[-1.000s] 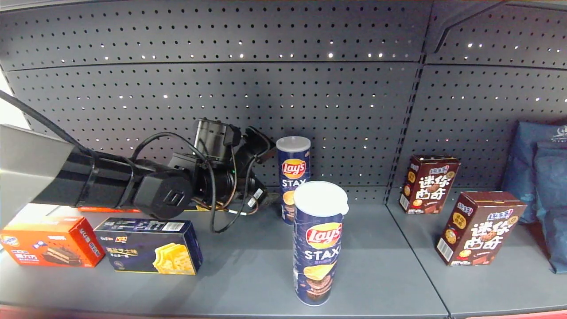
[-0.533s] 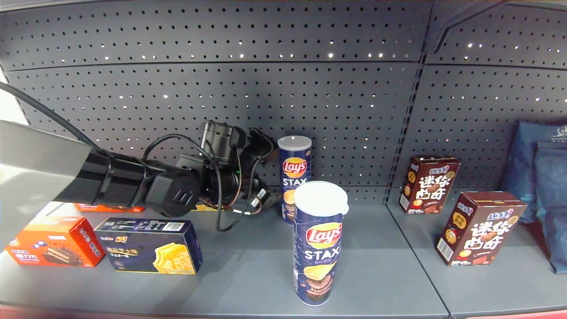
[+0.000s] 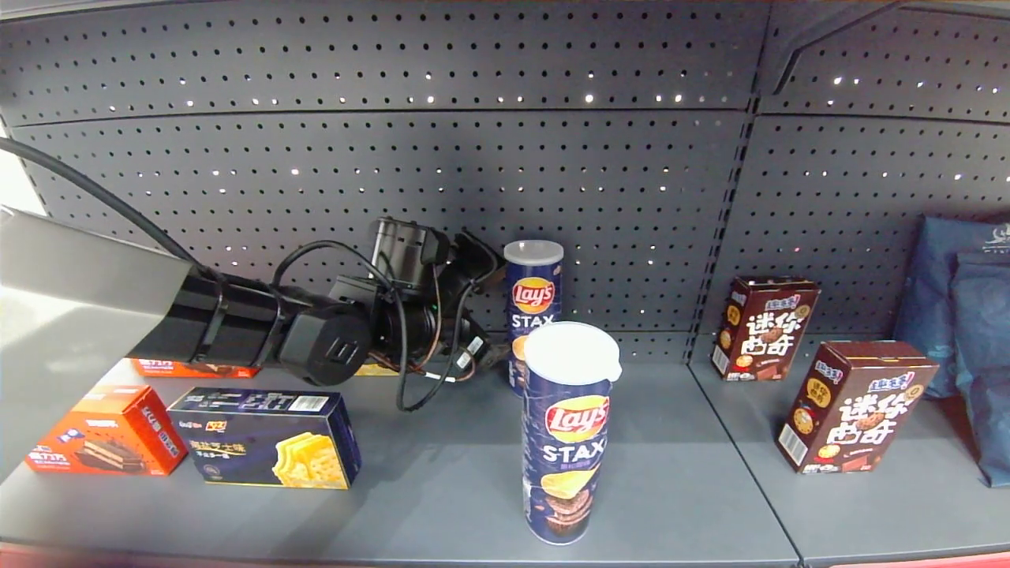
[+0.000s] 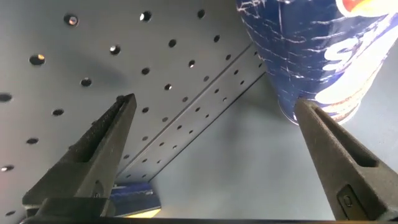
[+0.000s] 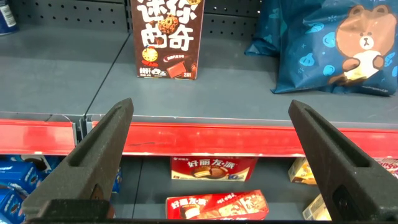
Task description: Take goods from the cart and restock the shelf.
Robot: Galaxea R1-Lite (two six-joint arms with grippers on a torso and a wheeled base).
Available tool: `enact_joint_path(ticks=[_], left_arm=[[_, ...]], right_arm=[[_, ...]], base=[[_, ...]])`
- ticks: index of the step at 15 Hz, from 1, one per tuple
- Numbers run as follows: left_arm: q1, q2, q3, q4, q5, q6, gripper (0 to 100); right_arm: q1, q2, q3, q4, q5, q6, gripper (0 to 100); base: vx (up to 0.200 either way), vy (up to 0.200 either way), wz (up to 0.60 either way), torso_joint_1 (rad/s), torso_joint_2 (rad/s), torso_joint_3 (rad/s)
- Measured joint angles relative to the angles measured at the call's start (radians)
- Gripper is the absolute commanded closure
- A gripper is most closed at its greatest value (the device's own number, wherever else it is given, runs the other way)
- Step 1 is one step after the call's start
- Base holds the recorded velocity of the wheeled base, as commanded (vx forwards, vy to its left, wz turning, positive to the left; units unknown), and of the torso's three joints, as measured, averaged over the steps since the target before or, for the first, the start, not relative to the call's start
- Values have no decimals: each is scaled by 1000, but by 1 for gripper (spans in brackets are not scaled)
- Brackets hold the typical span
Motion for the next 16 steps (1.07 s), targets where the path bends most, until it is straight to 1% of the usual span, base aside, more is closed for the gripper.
enact_joint_path(ticks=[16], left_arm=[[-21, 33, -39, 0, -3, -2, 0]], right_arm=[[0, 0, 0, 0, -1, 3, 0]], base=[[0, 0, 0, 0, 0, 0]])
